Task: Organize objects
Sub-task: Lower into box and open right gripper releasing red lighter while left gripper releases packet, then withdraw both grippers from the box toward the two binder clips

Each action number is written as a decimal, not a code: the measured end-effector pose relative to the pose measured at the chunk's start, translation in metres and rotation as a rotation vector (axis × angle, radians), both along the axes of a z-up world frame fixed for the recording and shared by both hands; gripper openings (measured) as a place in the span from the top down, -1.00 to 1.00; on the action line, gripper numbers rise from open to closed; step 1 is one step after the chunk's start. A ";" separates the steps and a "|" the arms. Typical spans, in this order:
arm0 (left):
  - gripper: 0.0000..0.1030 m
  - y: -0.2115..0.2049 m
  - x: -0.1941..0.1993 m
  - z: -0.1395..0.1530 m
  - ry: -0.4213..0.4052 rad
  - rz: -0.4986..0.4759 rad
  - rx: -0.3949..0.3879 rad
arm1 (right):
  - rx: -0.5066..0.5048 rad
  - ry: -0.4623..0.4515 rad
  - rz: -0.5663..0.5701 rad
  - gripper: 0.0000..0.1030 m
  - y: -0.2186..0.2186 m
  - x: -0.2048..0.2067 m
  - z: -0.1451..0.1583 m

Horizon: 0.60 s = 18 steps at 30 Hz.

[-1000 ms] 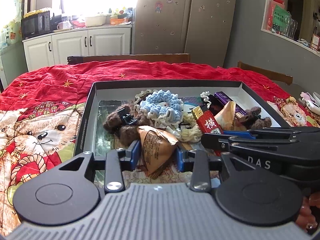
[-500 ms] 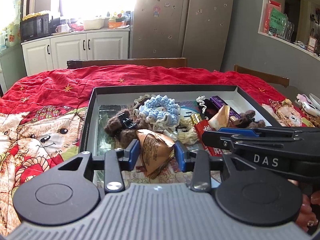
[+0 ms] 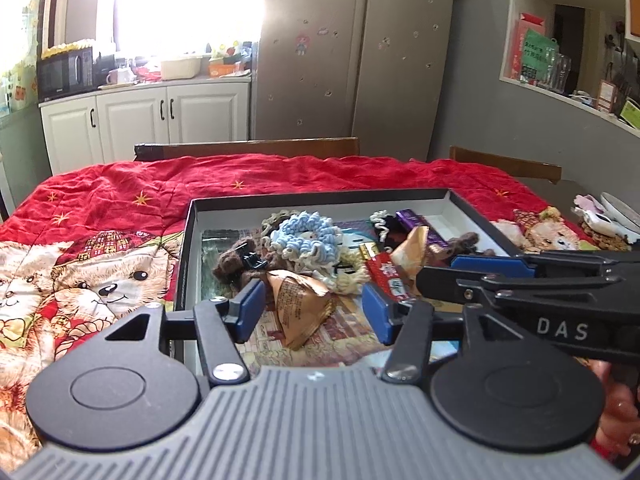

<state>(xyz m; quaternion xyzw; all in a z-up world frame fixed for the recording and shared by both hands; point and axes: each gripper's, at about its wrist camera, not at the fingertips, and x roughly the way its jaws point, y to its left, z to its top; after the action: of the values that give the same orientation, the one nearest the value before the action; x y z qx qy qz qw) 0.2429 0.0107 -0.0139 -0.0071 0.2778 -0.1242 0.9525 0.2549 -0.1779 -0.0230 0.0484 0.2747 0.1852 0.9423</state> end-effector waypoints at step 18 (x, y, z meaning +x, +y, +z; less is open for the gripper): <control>-0.45 -0.009 -0.061 0.005 0.021 -0.032 0.034 | -0.072 -0.044 0.035 0.23 -0.028 -0.101 0.028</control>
<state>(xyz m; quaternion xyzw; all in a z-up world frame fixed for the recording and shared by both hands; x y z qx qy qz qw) 0.1823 0.0018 -0.0088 0.0123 0.2899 -0.1344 0.9475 0.1535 -0.2060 0.0053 0.0056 0.2611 0.1927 0.9459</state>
